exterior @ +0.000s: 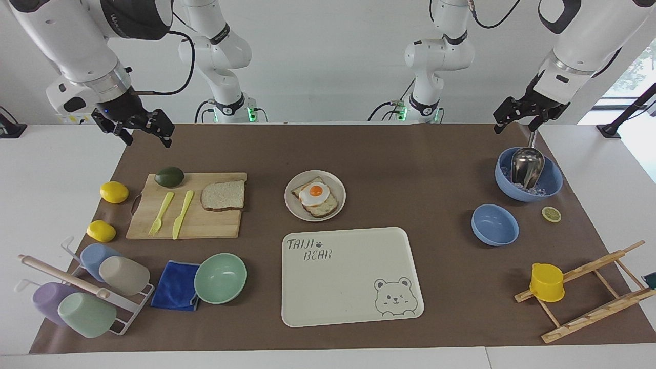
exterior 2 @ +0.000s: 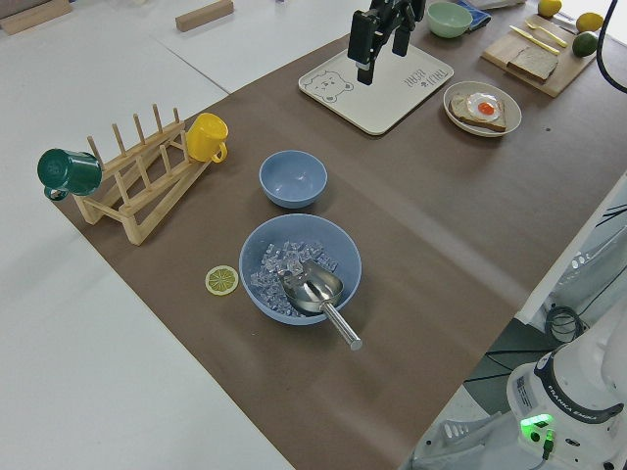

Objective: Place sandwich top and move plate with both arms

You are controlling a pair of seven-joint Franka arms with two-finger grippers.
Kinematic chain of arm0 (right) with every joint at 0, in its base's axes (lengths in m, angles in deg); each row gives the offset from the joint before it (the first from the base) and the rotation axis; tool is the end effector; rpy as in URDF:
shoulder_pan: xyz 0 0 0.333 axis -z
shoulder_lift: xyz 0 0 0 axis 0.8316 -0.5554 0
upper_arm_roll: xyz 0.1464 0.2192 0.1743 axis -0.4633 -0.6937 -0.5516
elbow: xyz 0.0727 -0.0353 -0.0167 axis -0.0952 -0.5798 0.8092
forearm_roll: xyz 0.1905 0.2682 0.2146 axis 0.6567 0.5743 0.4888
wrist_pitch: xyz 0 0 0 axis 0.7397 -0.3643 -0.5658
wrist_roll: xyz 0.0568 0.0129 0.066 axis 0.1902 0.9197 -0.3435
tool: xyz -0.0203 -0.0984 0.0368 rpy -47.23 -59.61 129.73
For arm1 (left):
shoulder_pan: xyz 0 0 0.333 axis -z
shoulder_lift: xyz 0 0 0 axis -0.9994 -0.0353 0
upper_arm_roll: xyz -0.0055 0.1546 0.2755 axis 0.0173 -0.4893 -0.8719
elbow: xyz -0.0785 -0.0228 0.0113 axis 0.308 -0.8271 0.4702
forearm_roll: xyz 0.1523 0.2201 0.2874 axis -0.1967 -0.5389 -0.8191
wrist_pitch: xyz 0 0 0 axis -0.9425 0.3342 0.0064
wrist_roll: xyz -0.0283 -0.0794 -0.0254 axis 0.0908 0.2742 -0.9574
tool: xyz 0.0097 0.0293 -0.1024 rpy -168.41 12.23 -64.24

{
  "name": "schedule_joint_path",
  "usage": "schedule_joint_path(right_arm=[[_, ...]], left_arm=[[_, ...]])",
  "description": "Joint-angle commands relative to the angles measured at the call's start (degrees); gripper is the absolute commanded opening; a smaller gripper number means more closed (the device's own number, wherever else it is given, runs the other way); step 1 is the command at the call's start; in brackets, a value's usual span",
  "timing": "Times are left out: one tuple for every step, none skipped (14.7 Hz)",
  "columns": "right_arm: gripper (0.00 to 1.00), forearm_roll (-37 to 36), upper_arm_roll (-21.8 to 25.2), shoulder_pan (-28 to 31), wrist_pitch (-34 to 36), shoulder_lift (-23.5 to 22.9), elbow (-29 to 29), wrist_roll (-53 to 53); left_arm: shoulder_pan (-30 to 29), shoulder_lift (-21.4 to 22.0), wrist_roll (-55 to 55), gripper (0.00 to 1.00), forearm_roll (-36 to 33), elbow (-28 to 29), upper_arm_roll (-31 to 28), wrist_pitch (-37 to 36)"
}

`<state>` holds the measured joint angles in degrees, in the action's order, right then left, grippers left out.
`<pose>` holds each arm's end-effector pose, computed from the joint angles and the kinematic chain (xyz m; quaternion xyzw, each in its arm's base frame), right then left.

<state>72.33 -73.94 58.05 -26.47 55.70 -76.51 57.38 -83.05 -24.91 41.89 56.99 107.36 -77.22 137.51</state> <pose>0.5527 -0.0349 0.6123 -0.9978 0.0588 0.0299 0.0071 0.5216 -0.0153 0.6238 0.9992 0.0052 -0.0377 0.0124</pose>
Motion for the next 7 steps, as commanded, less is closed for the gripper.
schedule_joint_path(right_arm=[[1.00,-0.6,-0.3,0.2,0.1,0.2,0.1,0.9],[1.00,-0.6,-0.3,0.1,0.1,0.2,0.1,0.9],[1.00,-0.6,-0.3,0.2,0.1,0.2,0.1,0.9],[1.00,-0.6,-0.5,0.2,0.1,0.2,0.1,0.9],[1.00,-0.6,-0.7,0.2,-0.1,0.3,0.0,0.8],[1.00,-0.6,-0.9,0.1,-0.5,0.6,-1.3,0.6],[1.00,-0.8,-1.1,-0.9,-0.5,1.4,-2.3,0.6]], left_arm=[[-0.3,0.6,0.2,1.00,-0.6,0.0,0.1,0.0],[-0.3,0.6,0.2,1.00,-0.5,0.0,0.1,0.0],[-0.3,0.6,0.2,1.00,-0.5,0.0,0.1,0.0],[-0.3,0.6,0.2,1.00,-0.5,0.0,0.1,0.0],[-0.3,0.6,0.2,1.00,-0.5,0.0,0.1,0.0],[-0.3,0.6,0.2,1.00,-0.5,0.0,0.1,0.0],[-0.3,0.6,0.2,1.00,-0.5,0.0,0.1,0.0]])
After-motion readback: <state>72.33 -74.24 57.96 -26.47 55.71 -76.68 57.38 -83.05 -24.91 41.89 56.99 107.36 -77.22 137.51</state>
